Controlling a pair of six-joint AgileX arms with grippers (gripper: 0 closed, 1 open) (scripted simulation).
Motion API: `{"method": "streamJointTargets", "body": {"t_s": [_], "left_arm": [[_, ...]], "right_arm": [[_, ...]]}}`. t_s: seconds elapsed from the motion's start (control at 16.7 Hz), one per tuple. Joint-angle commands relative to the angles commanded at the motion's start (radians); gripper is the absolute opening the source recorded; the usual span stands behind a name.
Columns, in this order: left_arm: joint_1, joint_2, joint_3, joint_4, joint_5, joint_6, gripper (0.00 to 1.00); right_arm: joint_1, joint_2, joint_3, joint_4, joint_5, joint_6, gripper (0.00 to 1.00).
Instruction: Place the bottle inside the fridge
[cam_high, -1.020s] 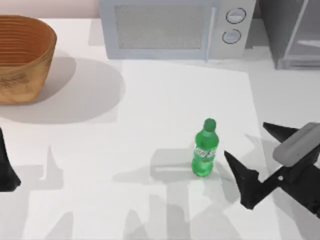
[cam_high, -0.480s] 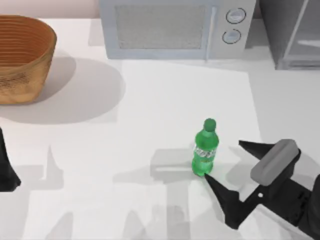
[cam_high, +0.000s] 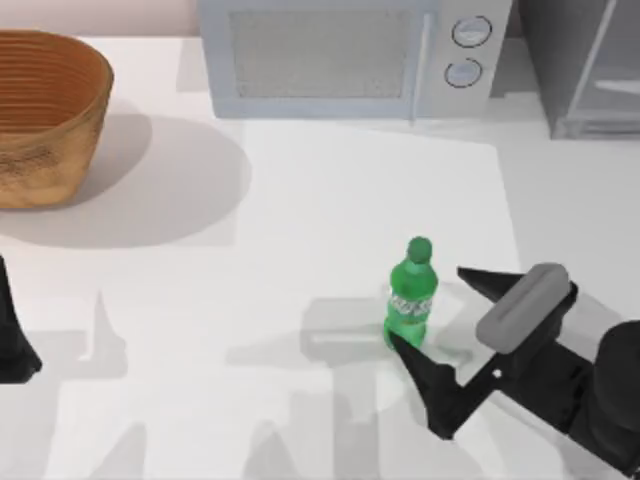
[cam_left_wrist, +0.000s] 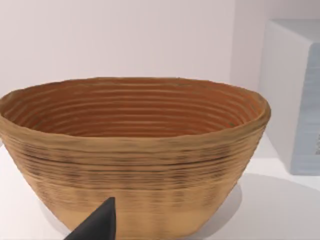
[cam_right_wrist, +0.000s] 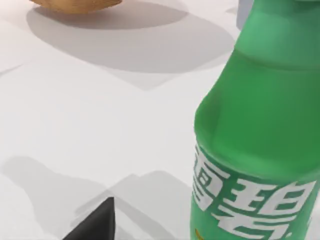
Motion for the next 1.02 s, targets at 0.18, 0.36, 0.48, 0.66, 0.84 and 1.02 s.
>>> {"method": "streamJointTargets", "body": {"t_s": [0.18, 0.36, 0.48, 0.66, 0.84, 1.02], "left_arm": [[0.000, 0.000, 0.000, 0.000, 0.000, 0.000, 1.00], [0.000, 0.000, 0.000, 0.000, 0.000, 0.000, 1.00], [0.000, 0.000, 0.000, 0.000, 0.000, 0.000, 1.00], [0.000, 0.000, 0.000, 0.000, 0.000, 0.000, 1.00], [0.000, 0.000, 0.000, 0.000, 0.000, 0.000, 1.00], [0.000, 0.000, 0.000, 0.000, 0.000, 0.000, 1.00]], "right_arm": [[0.015, 0.048, 0.092, -0.043, 0.015, 0.003, 1.00], [0.027, 0.077, 0.149, -0.072, 0.027, 0.005, 1.00], [0.027, 0.078, 0.151, -0.073, 0.028, 0.005, 1.00], [0.027, 0.078, 0.151, -0.073, 0.028, 0.005, 0.93], [0.027, 0.078, 0.151, -0.073, 0.028, 0.005, 0.70], [0.027, 0.078, 0.151, -0.073, 0.028, 0.005, 0.48]]}}
